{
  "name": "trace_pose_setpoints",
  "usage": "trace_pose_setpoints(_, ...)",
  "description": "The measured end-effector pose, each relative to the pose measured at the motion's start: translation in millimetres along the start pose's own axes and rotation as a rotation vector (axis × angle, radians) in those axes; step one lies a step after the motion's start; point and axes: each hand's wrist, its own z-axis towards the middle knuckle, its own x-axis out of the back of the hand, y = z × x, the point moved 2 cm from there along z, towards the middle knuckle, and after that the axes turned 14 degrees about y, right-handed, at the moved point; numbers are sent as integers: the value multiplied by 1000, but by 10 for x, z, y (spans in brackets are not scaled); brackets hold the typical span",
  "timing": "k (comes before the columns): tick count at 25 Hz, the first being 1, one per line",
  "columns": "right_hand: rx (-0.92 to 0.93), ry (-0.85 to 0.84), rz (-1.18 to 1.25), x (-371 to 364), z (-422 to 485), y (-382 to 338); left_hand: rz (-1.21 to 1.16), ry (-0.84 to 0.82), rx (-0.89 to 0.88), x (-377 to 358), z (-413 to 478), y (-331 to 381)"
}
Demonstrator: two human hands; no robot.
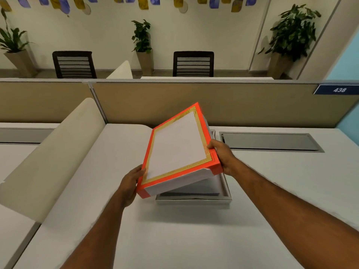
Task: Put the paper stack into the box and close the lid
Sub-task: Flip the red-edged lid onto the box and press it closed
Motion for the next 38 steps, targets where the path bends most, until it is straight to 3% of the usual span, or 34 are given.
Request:
trace_pose_setpoints(5, -27, 24, -61, 269, 119, 183, -112, -25, -27, -204, 17, 133)
trace_pose_setpoints(17, -57, 92, -43, 525, 480, 283, 58, -3, -34, -626, 318, 209)
trace_pose_setpoints(24, -106, -2, -61, 531, 490, 747, 197, -9, -26, -587, 358, -122)
trace_pose_setpoints(38, 141, 112, -291, 615, 342, 1089, 478, 23, -250, -564, 152, -535)
